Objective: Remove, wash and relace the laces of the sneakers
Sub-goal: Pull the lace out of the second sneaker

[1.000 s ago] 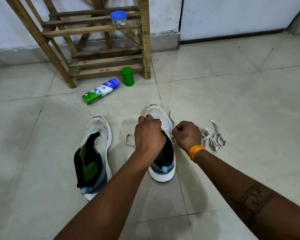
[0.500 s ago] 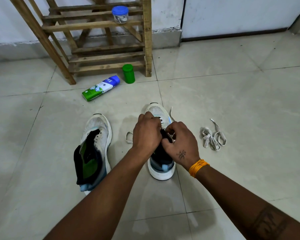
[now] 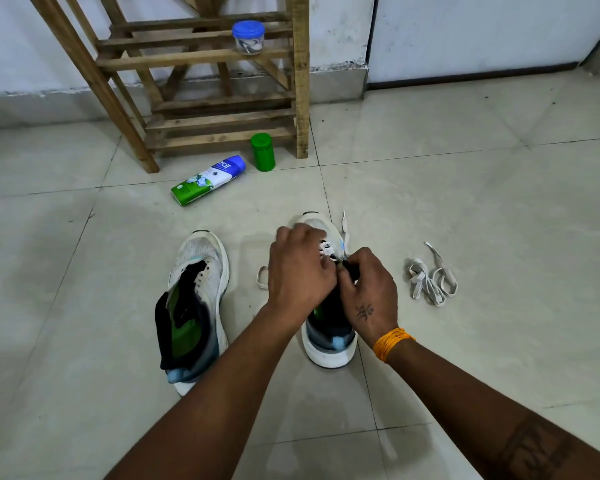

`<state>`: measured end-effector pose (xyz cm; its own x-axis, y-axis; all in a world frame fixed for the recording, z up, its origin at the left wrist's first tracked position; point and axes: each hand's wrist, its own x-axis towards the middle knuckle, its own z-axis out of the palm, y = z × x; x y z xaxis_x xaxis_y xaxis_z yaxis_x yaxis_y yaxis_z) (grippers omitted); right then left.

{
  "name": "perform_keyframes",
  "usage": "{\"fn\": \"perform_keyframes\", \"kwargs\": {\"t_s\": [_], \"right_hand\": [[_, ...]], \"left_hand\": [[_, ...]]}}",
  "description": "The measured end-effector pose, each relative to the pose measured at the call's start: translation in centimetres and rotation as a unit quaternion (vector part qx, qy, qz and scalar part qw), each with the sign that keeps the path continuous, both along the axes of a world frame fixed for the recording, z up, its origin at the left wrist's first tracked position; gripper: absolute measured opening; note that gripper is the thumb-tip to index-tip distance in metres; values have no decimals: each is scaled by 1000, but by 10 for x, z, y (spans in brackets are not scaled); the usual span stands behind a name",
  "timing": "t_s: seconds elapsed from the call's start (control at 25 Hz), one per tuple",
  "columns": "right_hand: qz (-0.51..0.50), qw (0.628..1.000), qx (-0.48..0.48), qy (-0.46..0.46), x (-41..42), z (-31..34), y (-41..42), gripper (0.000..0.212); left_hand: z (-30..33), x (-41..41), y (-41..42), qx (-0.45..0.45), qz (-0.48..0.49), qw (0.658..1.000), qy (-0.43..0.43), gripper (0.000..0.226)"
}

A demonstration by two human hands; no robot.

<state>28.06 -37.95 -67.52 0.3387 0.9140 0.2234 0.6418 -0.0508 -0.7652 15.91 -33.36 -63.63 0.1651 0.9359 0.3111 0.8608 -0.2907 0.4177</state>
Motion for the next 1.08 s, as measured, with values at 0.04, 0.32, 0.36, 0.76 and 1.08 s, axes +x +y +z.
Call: {"fn": "perform_keyframes", "kwargs": {"t_s": [0.04, 0.32, 0.36, 0.76, 1.08], "right_hand": [[0, 1000, 4, 2, 0, 0, -1, 16], [-14, 1000, 4, 23, 1, -1, -4, 18], [-22, 999, 1, 26, 2, -1, -5, 18], [5, 1000, 0, 29, 4, 0, -5, 12], [-10, 1000, 5, 24, -2, 3, -7, 18]], "left_hand": [[0, 0, 1, 7, -47, 996, 76, 25], [2, 0, 7, -10, -9, 998, 64, 14], [1, -5, 11, 3, 56, 998, -4, 15], [0, 5, 6, -35, -119, 986, 113, 13], [-14, -3, 2, -1, 84, 996, -40, 15]]}}
